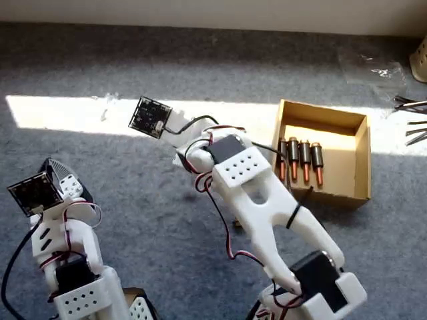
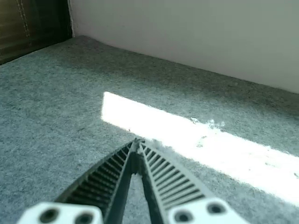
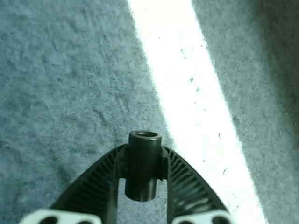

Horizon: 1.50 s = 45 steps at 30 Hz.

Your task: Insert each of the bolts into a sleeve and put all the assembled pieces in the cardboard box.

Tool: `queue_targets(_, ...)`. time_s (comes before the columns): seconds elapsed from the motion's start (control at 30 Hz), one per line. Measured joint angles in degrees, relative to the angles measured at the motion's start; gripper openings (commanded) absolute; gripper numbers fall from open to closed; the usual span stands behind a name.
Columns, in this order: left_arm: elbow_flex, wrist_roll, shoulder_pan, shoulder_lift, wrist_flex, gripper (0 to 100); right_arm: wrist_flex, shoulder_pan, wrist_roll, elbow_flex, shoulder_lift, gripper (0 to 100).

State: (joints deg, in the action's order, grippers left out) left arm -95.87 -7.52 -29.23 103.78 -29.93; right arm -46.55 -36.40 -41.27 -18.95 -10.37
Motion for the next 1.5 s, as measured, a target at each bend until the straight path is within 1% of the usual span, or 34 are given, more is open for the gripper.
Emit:
queue_targets(0.13,0.0,0.0,0.2,0.0,0.0,1,-1.5,0.0,0.0,-4.0,-9.8,0.4)
queue_targets(0.17,0.0,0.5,1.1,0.0,0.0,1,-1.7,0.0,0.0,-5.3,-12.3,0.4)
queue_targets(0.33,0.0,7.9,7.1,0.0,-1.2,1,-1.7,0.0,0.3,-12.7,-25.0,0.4)
queue_targets(0.53,0.0,13.5,12.5,0.0,-3.9,1,-1.7,1.0,9.1,-21.4,-38.4,0.4)
queue_targets(0.83,0.0,14.3,15.7,0.0,-5.8,1,-1.7,10.5,19.0,-28.8,-52.0,0.4)
queue_targets(0.9,0.0,14.6,17.3,0.0,-7.6,1,-1.1,12.0,21.4,-31.0,-54.3,0.4)
queue_targets(1.0,1.0,17.8,20.9,0.0,-13.2,1,1.6,13.6,24.7,-35.3,-57.8,0.4)
queue_targets(1.07,2.0,19.2,23.5,0.0,-17.2,1,3.1,14.2,26.2,-38.2,-60.0,0.4)
queue_targets(1.17,3.0,19.9,26.1,0.0,-20.1,1,3.8,14.0,26.9,-41.7,-63.1,0.4)
queue_targets(1.33,3.3,19.9,26.6,0.0,-20.5,1,3.9,14.5,27.3,-46.2,-68.1,0.4)
queue_targets(1.4,4.2,19.9,26.7,0.0,-20.8,1,3.9,14.6,29.5,-48.3,-70.9,0.4)
queue_targets(1.5,6.9,19.9,26.9,0.0,-23.0,1,3.9,16.8,33.1,-51.1,-75.4,0.4)
